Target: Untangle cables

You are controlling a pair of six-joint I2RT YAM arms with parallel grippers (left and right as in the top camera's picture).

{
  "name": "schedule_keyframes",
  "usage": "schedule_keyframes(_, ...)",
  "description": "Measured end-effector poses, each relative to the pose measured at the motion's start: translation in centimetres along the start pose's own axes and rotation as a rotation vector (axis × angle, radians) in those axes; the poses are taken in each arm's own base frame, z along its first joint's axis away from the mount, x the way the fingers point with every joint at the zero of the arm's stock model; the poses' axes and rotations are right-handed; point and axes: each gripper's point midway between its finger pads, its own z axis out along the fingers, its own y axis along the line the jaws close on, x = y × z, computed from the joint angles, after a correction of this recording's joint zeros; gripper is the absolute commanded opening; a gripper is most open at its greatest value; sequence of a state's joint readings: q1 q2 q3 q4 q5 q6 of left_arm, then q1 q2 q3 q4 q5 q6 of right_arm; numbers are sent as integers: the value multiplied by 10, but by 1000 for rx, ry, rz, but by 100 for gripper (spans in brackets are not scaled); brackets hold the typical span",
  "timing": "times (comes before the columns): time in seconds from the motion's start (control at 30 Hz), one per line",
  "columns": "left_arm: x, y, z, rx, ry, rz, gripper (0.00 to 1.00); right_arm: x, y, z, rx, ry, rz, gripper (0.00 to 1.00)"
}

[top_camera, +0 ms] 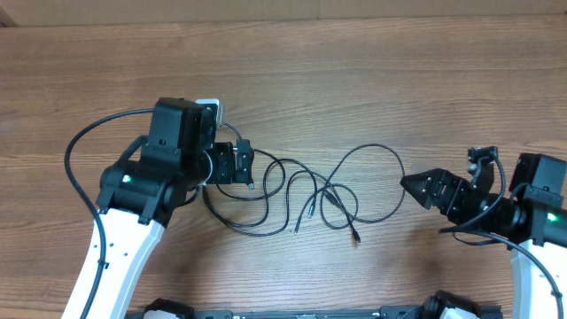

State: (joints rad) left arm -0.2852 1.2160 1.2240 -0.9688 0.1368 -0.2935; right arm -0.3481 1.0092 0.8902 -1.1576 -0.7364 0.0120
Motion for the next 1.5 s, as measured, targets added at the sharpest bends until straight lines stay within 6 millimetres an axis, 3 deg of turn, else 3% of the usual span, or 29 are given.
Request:
schedule_keyframes(0.33, 2, 3, 14, -13, 41, -25, 100, 6, 59, 34, -161, 80, -245, 100)
schedule_keyframes(0.57, 9, 7, 29, -30, 98, -33, 100, 27, 95, 93, -210, 225, -339, 100)
schedule_keyframes(0.67, 12, 7, 38, -26, 131, -38, 99, 43, 98, 122, -196, 301, -358, 100)
schedule_keyframes(0.9, 28, 3, 62, 8, 248, -60, 100, 78, 82, 185, -101, 444, -331, 100)
schedule_keyframes(1.2, 47, 8, 90, -6, 366, -83, 100, 109, 87, 217, -103, 507, -389, 100)
schedule_keyframes(1.33, 58, 10, 106, -16, 431, -94, 100, 115, 93, 227, -117, 503, -421, 93)
schedule_keyframes(1.5, 73, 5, 127, -6, 506, -91, 100, 123, 93, 238, -118, 511, -436, 64)
